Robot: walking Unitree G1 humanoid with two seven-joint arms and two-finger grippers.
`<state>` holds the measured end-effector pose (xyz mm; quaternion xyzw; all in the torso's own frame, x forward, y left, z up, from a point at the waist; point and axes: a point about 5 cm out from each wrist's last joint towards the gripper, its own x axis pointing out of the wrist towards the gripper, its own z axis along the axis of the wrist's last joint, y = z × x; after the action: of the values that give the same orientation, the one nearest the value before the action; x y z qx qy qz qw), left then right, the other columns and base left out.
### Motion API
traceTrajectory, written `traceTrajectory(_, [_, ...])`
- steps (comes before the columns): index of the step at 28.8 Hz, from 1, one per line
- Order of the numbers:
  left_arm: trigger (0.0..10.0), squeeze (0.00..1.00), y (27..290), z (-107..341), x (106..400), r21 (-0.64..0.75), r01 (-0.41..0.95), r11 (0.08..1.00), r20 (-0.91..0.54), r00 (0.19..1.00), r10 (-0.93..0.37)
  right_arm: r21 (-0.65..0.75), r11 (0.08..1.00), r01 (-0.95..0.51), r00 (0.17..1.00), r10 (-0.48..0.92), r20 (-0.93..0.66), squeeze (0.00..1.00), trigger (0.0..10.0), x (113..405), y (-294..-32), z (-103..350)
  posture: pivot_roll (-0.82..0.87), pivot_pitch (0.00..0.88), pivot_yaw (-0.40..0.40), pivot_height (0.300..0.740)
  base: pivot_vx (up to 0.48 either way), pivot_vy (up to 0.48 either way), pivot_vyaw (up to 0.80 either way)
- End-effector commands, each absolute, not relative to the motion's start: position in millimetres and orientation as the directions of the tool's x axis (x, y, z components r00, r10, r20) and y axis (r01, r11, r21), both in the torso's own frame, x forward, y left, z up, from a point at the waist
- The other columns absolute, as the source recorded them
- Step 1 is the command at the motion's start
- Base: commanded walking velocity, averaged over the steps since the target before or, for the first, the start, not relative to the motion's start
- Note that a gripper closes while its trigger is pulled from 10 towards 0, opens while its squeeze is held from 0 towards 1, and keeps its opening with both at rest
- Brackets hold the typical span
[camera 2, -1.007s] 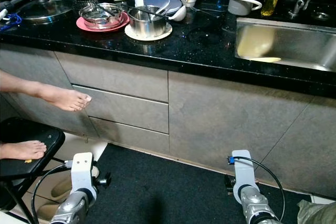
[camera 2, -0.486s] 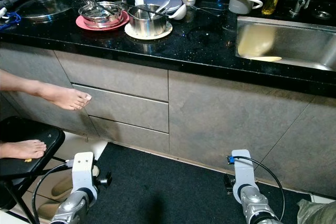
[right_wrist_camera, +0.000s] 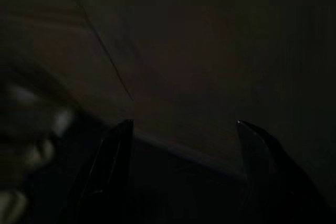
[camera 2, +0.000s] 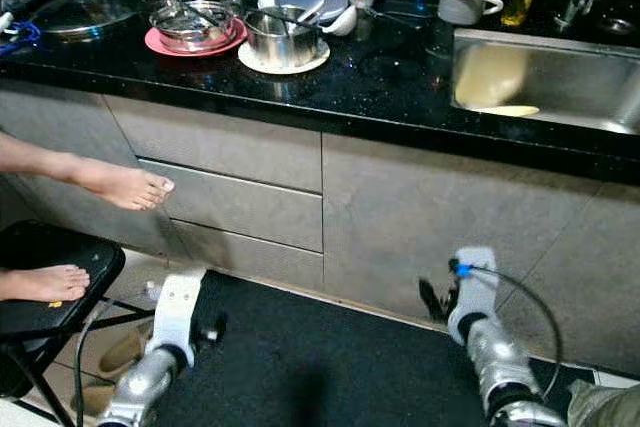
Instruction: Kitchen organization
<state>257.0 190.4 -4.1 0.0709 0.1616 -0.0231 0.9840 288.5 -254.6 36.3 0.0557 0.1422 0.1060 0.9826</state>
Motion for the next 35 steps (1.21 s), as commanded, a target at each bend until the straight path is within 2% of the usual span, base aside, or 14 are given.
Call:
traceTrajectory(1, [10.0, 0.00, 191, 6, 262, 0.135, 0.085, 0.987, -0.278, 0.959, -0.045, 0.180, 0.948, -0.263, 0.933, 0.298, -0.203, 0.00, 10.0, 295, -250, 49, -0.01, 0.040, -0.012, 0.740, 0.000, 0.000, 0.00])
traceTrajectory(3, [10.0, 0.00, 189, 18, 268, 0.135, 0.096, 0.986, -0.227, 0.972, -0.064, 0.218, 0.923, -0.316, 0.925, 0.351, -0.144, 0.00, 10.0, 301, -245, 61, -0.02, 0.037, -0.011, 0.740, 0.000, 0.000, 0.00])
traceTrajectory(5, [10.0, 0.00, 182, 43, 279, 0.137, 0.117, 0.984, -0.129, 0.987, -0.099, 0.304, 0.855, -0.421, 0.897, 0.441, 0.001, 0.00, 10.0, 310, -233, 88, -0.02, 0.035, -0.010, 0.740, 0.000, 0.000, 0.00])
traceTrajectory(6, [10.0, 0.00, 182, 43, 279, 0.137, 0.117, 0.984, -0.129, 0.987, -0.099, 0.304, 0.855, -0.421, 0.897, 0.441, 0.001, 0.00, 10.0, 310, -233, 88, -0.02, 0.035, -0.010, 0.740, 0.000, 0.000, 0.00])
traceTrajectory(8, [10.0, 0.00, 171, 65, 286, 0.126, 0.135, 0.983, -0.046, 0.990, -0.131, 0.345, 0.786, -0.514, 0.855, 0.500, 0.134, 0.00, 10.0, 318, -218, 116, -0.01, 0.032, -0.009, 0.740, 0.000, 0.000, 0.00])
traceTrajectory(17, [10.0, 0.00, 156, 105, 292, 0.104, 0.145, 0.984, 0.084, 0.984, -0.154, 0.314, 0.746, -0.587, 0.809, 0.521, 0.273, 0.00, 10.0, 329, -192, 159, -0.01, 0.043, -0.008, 0.740, 0.000, 0.000, 0.00])
traceTrajectory(18, [10.0, 0.00, 154, 118, 292, 0.115, 0.135, 0.984, 0.121, 0.981, -0.148, 0.297, 0.730, -0.616, 0.784, 0.531, 0.322, 0.00, 10.0, 332, -180, 176, -0.01, 0.046, -0.010, 0.740, 0.000, 0.000, 0.00])
traceTrajectory(19, [10.0, 0.00, 154, 118, 292, 0.115, 0.135, 0.984, 0.121, 0.981, -0.148, 0.297, 0.730, -0.616, 0.784, 0.531, 0.322, 0.00, 10.0, 332, -180, 176, -0.01, 0.046, -0.010, 0.740, 0.000, 0.000, 0.00])
traceTrajectory(20, [10.0, 0.00, 154, 133, 290, 0.128, 0.110, 0.986, 0.155, 0.979, -0.130, 0.273, 0.706, -0.654, 0.749, 0.552, 0.366, 0.00, 10.0, 331, -164, 195, 0.00, 0.049, -0.011, 0.740, 0.000, 0.000, 0.00])
traceTrajectory(24, [10.0, 0.00, 156, 139, 287, 0.128, 0.092, 0.987, 0.154, 0.982, -0.112, 0.254, 0.703, -0.664, 0.739, 0.568, 0.363, 0.00, 10.0, 328, -155, 203, 0.00, 0.051, -0.014, 0.740, 0.000, 0.000, 0.00])
traceTrajectory(25, [10.0, 0.00, 161, 145, 284, 0.117, 0.064, 0.991, 0.160, 0.984, -0.082, 0.216, 0.749, -0.626, 0.770, 0.550, 0.324, 0.00, 10.0, 332, -149, 204, 0.01, 0.053, -0.017, 0.740, 0.000, 0.000, 0.00])
traceTrajectory(29, [10.0, 0.00, 165, 152, 281, 0.102, 0.037, 0.994, 0.168, 0.984, -0.054, 0.167, 0.810, -0.562, 0.817, 0.513, 0.265, 0.00, 10.0, 340, -145, 199, 0.02, 0.055, -0.023, 0.740, 0.000, 0.000, 0.00])
traceTrajectory(35, [10.0, 0.00, 164, 158, 275, 0.090, 0.016, 0.996, 0.165, 0.986, -0.031, 0.131, 0.861, -0.492, 0.863, 0.461, 0.208, 0.00, 10.0, 348, -145, 197, 0.02, 0.055, -0.028, 0.740, 0.000, 0.000, 0.00])
